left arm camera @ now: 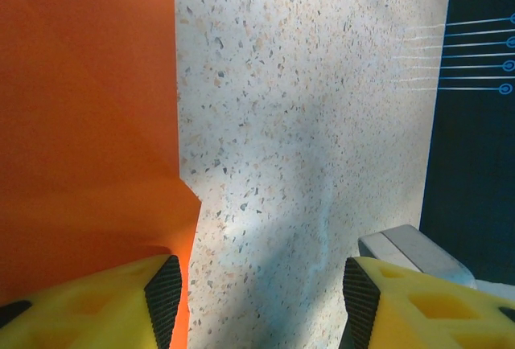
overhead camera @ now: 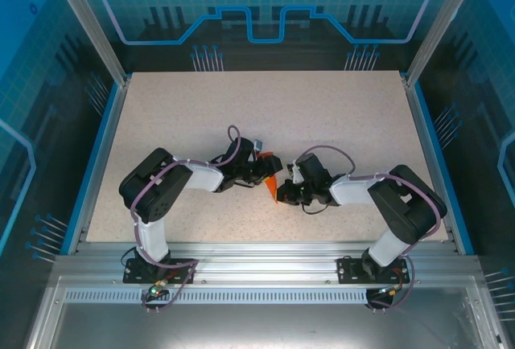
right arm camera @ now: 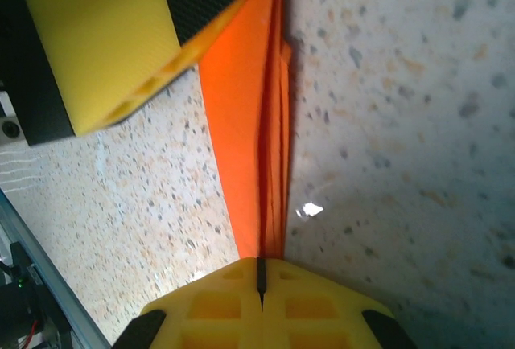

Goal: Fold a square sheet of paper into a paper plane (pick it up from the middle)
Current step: Fold the wing for the fifth time at the center of the table.

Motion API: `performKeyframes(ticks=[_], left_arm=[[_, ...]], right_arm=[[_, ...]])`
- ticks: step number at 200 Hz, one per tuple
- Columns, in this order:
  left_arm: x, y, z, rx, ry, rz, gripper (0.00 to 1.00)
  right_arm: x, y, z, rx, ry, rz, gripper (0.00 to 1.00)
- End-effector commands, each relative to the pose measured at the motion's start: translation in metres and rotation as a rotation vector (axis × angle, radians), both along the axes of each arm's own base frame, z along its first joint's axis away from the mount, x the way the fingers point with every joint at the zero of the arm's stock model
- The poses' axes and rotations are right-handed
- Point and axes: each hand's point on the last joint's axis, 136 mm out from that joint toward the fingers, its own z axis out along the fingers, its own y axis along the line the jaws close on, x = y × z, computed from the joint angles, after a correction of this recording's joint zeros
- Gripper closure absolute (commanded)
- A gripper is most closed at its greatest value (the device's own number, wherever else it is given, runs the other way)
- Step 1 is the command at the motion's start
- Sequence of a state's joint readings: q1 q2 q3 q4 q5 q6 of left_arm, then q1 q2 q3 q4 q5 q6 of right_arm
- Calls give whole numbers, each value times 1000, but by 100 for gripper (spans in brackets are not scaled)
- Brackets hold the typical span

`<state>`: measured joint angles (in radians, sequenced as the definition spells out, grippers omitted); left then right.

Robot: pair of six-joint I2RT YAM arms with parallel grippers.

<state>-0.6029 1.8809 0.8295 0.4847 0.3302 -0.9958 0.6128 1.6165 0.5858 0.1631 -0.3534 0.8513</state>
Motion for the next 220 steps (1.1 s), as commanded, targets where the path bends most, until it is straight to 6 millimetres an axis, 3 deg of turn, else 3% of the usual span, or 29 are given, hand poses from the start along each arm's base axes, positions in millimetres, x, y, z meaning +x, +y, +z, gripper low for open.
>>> performKeyframes(ticks=[1,30,55,90,126,220], left_arm=[[-1,6,-19,35,47,9,40],[-2,5,-18,31,48,3,40],[-1,4,-17,27,49,0,40],[-1,2,-16,21,48,-4,40],[-1,2,-15,20,48,-8,40],[0,2,-18,23,53,-7,40]], right_arm=[[-28,-10,-5,-43,87,42,98],[-8,7,31,29,-14,54,97],[-5,25,43,53,-57,97,95],[-5,35,27,-2,-40,105,94],[-4,18,4,-115,-24,67,94],[-14,-9,-11,-180,18,40,95]])
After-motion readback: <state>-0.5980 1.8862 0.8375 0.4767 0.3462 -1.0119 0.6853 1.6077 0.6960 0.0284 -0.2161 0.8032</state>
